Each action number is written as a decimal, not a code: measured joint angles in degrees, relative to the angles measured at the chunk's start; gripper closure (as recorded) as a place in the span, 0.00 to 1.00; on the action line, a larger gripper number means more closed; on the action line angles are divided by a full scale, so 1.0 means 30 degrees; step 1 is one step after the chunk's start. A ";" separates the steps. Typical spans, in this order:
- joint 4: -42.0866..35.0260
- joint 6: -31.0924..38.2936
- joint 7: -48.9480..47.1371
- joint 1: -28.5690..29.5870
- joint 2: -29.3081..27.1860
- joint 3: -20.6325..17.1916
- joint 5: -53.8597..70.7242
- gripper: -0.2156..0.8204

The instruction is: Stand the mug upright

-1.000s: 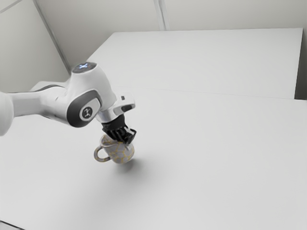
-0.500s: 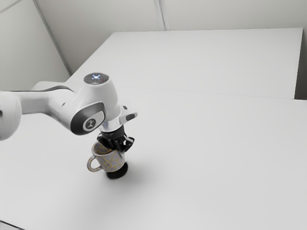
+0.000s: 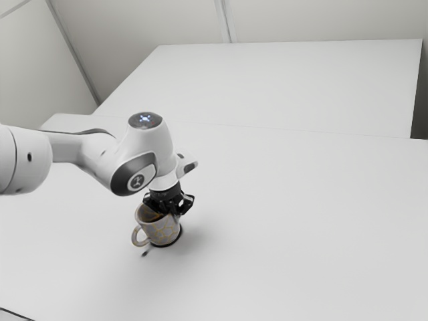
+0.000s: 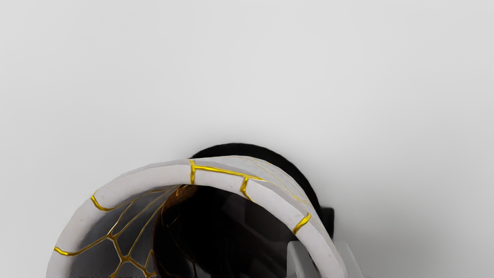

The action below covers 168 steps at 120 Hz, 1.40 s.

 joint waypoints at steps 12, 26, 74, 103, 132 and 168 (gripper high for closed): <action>0.0166 0.0168 -0.0156 0.0130 0.0228 -0.0008 0.0029 0.92; 0.0307 0.0259 -0.0156 0.0245 0.0282 0.0011 -0.0079 0.67; 0.0837 0.0189 -0.0033 0.0478 -0.0524 0.0066 -0.0410 0.28; 0.4293 -0.2030 0.0905 0.0261 -0.1217 0.0102 -0.0678 0.23; 0.8957 -0.6241 0.3505 0.2126 -0.0980 -0.0923 -0.1401 0.22; 1.3178 -1.0203 0.6802 0.5851 -0.0773 -0.3584 -0.1739 0.21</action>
